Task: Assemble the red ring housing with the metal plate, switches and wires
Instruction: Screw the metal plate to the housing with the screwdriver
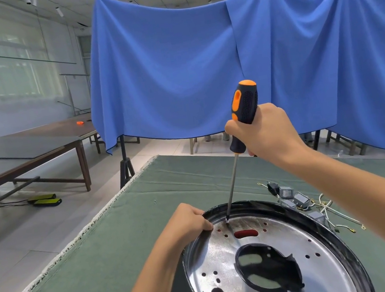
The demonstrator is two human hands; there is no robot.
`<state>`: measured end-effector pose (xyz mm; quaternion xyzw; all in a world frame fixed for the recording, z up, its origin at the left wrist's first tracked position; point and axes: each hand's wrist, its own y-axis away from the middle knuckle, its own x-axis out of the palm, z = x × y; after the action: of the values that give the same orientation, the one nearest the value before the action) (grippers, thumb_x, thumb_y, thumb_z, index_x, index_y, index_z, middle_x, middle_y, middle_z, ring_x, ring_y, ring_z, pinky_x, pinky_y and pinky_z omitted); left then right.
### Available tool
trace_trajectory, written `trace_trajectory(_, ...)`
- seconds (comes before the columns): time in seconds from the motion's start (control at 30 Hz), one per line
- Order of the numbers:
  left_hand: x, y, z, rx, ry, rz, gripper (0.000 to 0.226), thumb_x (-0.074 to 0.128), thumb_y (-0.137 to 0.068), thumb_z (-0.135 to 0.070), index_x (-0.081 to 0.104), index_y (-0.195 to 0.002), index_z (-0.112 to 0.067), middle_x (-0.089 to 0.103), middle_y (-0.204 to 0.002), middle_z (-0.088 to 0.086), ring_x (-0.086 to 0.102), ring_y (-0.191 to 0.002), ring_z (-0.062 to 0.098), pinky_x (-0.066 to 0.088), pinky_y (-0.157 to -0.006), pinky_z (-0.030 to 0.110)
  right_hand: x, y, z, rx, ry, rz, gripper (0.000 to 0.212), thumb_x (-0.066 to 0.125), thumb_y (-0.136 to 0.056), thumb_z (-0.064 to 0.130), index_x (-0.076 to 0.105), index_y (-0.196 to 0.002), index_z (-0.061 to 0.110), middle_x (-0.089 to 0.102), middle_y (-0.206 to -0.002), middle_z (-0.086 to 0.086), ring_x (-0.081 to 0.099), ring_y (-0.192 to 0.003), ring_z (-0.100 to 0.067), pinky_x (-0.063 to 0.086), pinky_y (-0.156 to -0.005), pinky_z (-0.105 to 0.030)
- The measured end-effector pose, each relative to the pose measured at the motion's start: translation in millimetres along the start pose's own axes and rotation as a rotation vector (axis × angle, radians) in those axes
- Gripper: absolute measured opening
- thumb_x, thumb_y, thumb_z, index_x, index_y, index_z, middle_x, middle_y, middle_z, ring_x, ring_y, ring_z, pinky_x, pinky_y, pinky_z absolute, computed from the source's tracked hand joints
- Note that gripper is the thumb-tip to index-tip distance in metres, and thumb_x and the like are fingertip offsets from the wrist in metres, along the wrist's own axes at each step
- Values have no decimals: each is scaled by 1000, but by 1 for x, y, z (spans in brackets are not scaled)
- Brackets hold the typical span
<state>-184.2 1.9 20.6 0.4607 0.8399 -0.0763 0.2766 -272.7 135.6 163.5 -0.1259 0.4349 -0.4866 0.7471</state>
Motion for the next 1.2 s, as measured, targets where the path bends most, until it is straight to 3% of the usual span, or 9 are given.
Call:
trace_trajectory(0.2,0,2,-1,21,-14,12,9,66,-83,-11,65,-74,-10,52,-71,9,45,-66,19,36,-63,25,0,3,-1,-12,-3,-15,27,58,-77,20,46,-56,7,51,-46,-5,44,-46,-19,40,-49,-28)
trace_trajectory(0.4,0,4,-2,18,-16,0,14,67,-83,-10,71,-79,2,56,-70,9,49,-65,20,39,-63,24,4,2,-6,-8,29,-14,32,58,-77,21,43,-50,11,48,-33,8,40,-37,-10,37,-42,-22)
trace_trajectory(0.77,2,8,-4,45,-59,-23,10,63,-82,-8,67,-73,-6,54,-67,10,47,-62,20,37,-62,24,6,1,7,124,251,6,37,60,-69,39,43,-48,15,66,-58,5,48,-53,-17,36,-50,-24)
trace_trajectory(0.83,4,11,-9,88,-241,-81,11,60,-81,-12,70,-86,-14,64,-77,6,58,-71,21,44,-67,26,5,2,7,156,260,3,38,59,-70,40,42,-46,15,68,-59,5,49,-55,-17,36,-51,-24)
trace_trajectory(0.93,4,15,-23,231,-523,-285,42,58,-84,-21,56,-125,-29,64,-119,-6,56,-114,16,45,-92,33,3,3,7,195,275,2,37,58,-69,40,47,-43,16,68,-59,6,56,-59,-19,39,-53,-25)
trace_trajectory(1.0,5,16,-38,390,-384,-321,41,62,-82,-26,58,-122,-32,64,-115,-10,56,-112,11,47,-93,33,3,4,9,200,303,-10,36,58,-69,41,52,-45,16,65,-55,7,56,-57,-18,36,-51,-24)
trace_trajectory(1.07,8,15,-51,498,-231,-308,25,70,-79,-31,66,-103,-29,69,-97,-12,62,-96,9,50,-85,32,4,5,11,187,315,-18,36,58,-71,43,55,-49,16,61,-50,10,54,-55,-14,35,-49,-24)
trace_trajectory(1.13,13,12,-54,526,-26,-273,8,74,-78,-27,70,-83,-21,70,-76,-7,64,-74,12,53,-74,32,4,7,12,175,311,-10,38,57,-73,48,59,-54,16,60,-47,12,54,-54,-11,34,-49,-24)
trace_trajectory(1.2,15,10,-52,507,214,-227,10,71,-82,-15,72,-72,-15,69,-64,-1,61,-61,15,53,-65,31,2,10,10,159,293,32,42,56,-75,56,59,-59,18,60,-49,14,56,-57,-11,36,-50,-25)
